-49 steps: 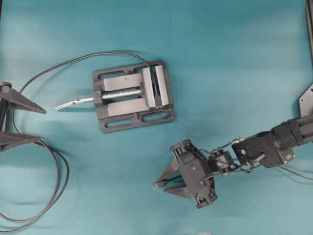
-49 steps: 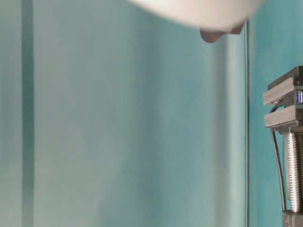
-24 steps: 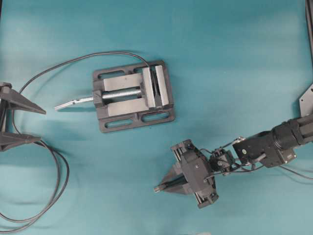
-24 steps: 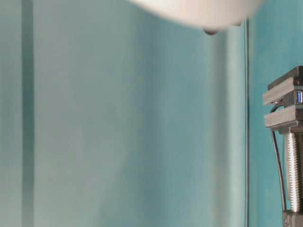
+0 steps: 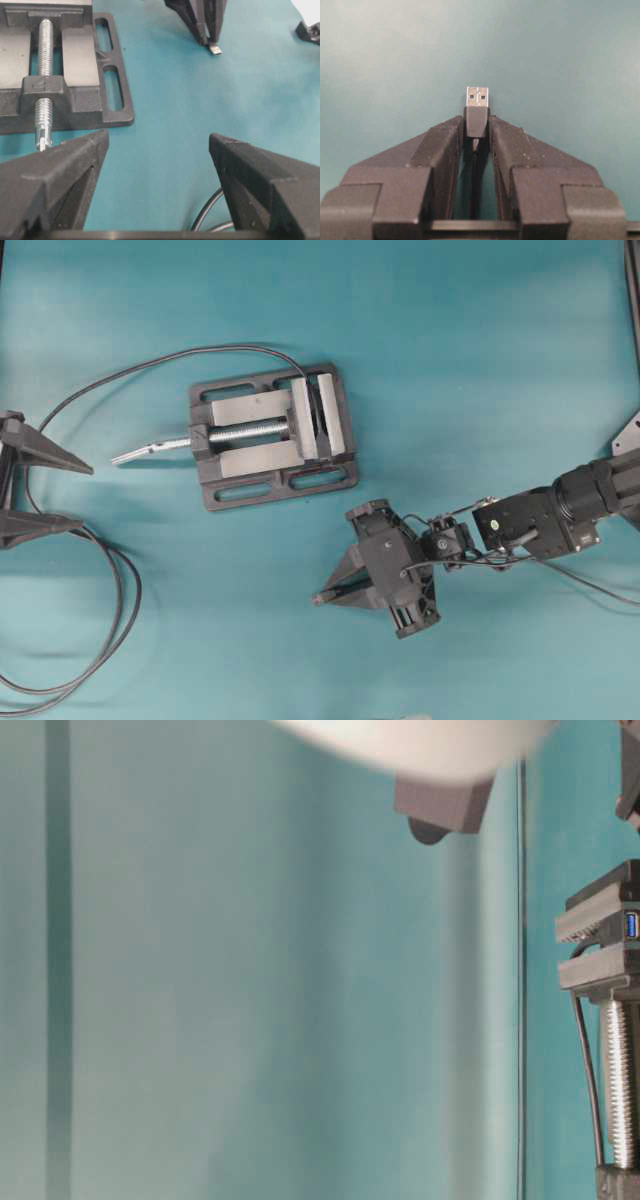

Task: Insert the USB cable into the fixed female connector.
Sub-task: 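Move the right gripper with the plug toward the connector in the vise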

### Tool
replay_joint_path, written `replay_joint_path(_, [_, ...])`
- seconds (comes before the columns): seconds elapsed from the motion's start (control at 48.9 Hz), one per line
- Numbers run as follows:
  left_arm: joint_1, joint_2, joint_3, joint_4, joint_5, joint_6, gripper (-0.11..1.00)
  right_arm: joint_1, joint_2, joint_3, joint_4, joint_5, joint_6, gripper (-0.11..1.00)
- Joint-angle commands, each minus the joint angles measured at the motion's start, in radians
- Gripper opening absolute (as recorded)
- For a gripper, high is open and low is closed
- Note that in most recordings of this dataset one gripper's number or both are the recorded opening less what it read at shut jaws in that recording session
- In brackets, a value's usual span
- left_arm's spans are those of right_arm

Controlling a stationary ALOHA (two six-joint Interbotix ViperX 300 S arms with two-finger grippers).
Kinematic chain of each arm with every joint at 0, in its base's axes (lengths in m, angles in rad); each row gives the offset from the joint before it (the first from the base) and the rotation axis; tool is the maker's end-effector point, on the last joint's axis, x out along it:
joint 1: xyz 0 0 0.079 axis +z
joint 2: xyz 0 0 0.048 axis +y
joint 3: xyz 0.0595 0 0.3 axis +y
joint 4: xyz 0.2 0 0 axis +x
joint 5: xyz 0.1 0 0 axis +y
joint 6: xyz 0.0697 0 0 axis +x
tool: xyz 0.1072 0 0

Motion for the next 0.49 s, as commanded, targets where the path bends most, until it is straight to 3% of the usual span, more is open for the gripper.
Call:
replay_joint_path(0.0, [0.0,0.006,-0.012,0.003,-0.008,-0.012,0.95,0.014,-0.037,-0.012,0.054,0.005,-0.018,0.21])
replay_joint_path(0.102, [0.0,0.006,-0.012,0.003,-0.009,-0.012,0.95,0.031,-0.037,-0.018,0.172,0.006,-0.057,0.21])
replay_joint_path(0.204, [0.0,0.006,-0.012,0.003,-0.009,-0.012,0.95,0.052,-0.037,-0.02,0.347,-0.008,-0.124,0.21])
replay_joint_path(0.327, [0.0,0.006,-0.014,0.005,-0.008,-0.012,0.95,0.091,-0.037,-0.029,0.589,-0.054,-0.247,0.21])
replay_joint_path(0.47, [0.0,0.006,-0.012,0.003,-0.008,-0.012,0.95,0.133,-0.037,-0.055,0.919,-0.117,-0.425,0.21])
